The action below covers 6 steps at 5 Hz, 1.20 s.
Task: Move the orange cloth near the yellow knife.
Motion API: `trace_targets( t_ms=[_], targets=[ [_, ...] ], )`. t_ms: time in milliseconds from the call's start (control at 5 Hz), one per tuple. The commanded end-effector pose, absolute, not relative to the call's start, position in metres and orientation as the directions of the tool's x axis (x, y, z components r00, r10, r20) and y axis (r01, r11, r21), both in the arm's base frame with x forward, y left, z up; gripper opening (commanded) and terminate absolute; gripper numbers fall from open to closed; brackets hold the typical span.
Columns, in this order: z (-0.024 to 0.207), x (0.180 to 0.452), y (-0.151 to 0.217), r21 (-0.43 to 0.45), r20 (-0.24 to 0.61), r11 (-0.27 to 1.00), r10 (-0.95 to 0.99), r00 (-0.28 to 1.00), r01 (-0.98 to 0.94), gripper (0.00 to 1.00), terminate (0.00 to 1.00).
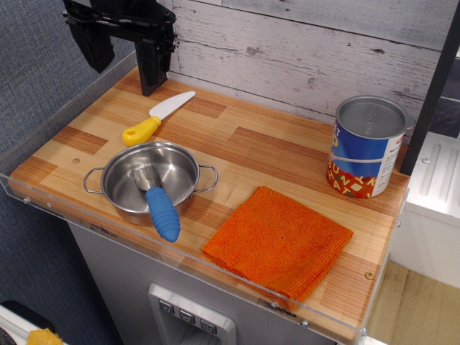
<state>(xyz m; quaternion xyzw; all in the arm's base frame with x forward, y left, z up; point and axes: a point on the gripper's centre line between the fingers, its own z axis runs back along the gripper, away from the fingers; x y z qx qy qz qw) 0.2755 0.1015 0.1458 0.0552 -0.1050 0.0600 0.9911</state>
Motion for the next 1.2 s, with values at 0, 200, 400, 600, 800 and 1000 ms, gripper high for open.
trace_targets(
  t_ms=[0,200,400,600,800,1000],
  targets=[
    [0.146,0.275,0.101,0.097,0.215,0.987,0.107,0.971,-0.131,1.00,0.00],
    [0.146,0.268,0.082,0.123,0.192,0.985,0.099,0.976,-0.124,1.00,0.00],
    [0.139,0.257,0.060,0.108,0.210,0.990,0.069,0.975,-0.093,1.00,0.00],
    [0.125,0.247,0.028,0.102,0.196,0.995,-0.028,0.980,0.008,1.00,0.00],
    [0.112,0.241,-0.004,0.105,0.177,0.989,-0.123,0.976,0.105,0.00,0.00],
    [0.098,0.245,-0.031,0.079,0.163,0.983,-0.176,0.971,0.165,0.00,0.00]
  ],
)
